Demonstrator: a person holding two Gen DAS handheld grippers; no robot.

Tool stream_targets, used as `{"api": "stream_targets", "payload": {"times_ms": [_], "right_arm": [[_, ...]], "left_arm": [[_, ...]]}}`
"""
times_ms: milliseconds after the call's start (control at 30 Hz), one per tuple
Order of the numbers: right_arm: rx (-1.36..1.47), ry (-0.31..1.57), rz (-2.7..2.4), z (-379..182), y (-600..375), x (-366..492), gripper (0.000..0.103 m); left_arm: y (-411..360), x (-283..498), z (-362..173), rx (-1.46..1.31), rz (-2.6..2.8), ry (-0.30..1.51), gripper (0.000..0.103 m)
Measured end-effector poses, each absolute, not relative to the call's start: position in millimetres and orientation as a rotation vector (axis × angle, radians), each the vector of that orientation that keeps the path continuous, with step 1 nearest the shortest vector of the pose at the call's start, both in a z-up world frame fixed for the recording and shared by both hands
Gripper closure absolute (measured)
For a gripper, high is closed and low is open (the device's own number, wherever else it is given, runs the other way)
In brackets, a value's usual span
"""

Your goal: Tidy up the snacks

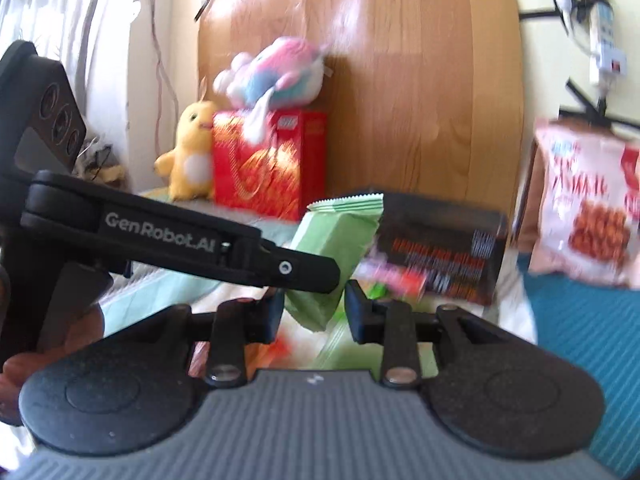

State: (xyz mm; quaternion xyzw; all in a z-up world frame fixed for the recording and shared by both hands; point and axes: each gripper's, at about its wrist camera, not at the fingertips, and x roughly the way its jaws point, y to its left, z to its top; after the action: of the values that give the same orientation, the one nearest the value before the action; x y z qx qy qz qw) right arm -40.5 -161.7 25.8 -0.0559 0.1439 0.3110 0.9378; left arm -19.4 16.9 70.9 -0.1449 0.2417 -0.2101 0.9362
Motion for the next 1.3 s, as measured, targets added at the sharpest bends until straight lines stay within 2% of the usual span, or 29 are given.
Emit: {"api": "stream_targets", "payload": {"times_ms": [67,133,200,300,367,567,767,833,1033,1300], "right_arm": [[-0.105,0.25,0.617,40,-162,-17,0.067],[-0.116,0.21,0.589,53,-158,12,0.062],[-0.09,0.218,0.541,64,-155,51,0.045],[-0.033,0.313,0.488,65,-159,99,0.044],[0.034,0.363,0.451,62,-174,101,0.044],[0.158,0.348,0.398,25,-227,27,0.04],[0.247,0.407,0.136,-17,-256,-14,0.04],[0.273,0.375,0.127,-16,-263,-19,0.037],[0.243,0.394,0.135,-18,-258,-17,0.037],[0.228,0.402,0.163,-19,-258,-16,0.033]], "left_arm": [[14,8,88,-0.275,-0.419,0.455,0.06],[9,44,103,-0.25,-0.407,0.433,0.06],[4,85,109,-0.245,-0.414,0.434,0.059],[-2,127,102,-0.242,-0.319,0.484,0.06],[5,118,96,-0.278,-0.304,0.46,0.06],[29,63,63,-0.414,-0.377,0.439,0.059],[4,21,42,-0.227,-0.341,0.352,0.055],[-1,17,39,-0.205,-0.371,0.349,0.055],[1,13,38,-0.191,-0.352,0.32,0.047],[12,9,38,-0.196,-0.243,0.278,0.047]]}}
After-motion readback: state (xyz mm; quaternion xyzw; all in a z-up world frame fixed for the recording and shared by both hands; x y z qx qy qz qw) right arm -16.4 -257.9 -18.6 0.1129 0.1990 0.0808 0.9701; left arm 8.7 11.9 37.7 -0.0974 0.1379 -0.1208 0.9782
